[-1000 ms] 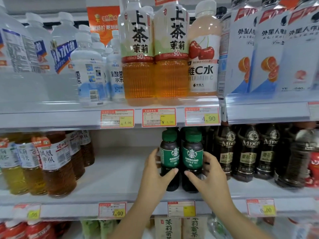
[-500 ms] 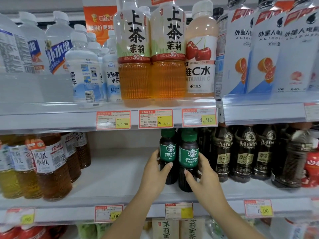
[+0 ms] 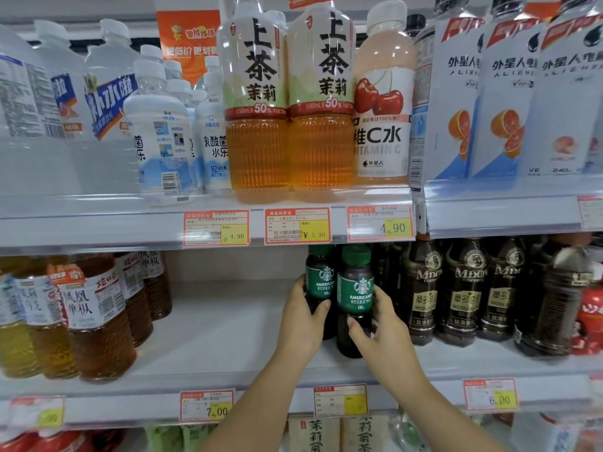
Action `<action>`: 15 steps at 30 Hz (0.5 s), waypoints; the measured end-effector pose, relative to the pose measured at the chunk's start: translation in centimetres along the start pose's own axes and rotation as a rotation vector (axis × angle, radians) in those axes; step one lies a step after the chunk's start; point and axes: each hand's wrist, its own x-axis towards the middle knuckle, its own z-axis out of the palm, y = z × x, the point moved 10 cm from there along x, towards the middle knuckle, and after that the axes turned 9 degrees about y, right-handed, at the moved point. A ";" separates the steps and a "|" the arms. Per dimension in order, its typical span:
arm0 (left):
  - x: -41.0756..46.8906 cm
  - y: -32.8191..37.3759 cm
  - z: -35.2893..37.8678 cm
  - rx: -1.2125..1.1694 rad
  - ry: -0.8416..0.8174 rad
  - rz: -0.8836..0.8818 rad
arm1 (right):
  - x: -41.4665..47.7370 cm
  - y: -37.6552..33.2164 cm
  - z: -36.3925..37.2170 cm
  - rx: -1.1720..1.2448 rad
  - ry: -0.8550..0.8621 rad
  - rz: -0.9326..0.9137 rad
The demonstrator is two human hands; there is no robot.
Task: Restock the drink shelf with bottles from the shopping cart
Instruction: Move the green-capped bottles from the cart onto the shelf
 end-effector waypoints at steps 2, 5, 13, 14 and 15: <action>0.2 -0.1 0.0 0.003 0.004 0.003 | 0.0 0.0 0.0 0.007 0.001 0.007; 0.2 0.0 0.0 0.025 -0.021 0.013 | -0.3 -0.3 -0.1 0.019 0.007 0.014; -7.6 2.4 -8.4 0.164 0.066 0.299 | -7.5 -7.7 1.3 -0.065 0.111 -0.437; -9.0 1.7 -10.4 0.189 0.092 0.317 | -8.7 -8.2 3.3 -0.045 0.034 -0.460; -10.4 0.6 -12.5 0.217 0.121 0.313 | -10.0 -8.5 5.5 -0.026 -0.041 -0.467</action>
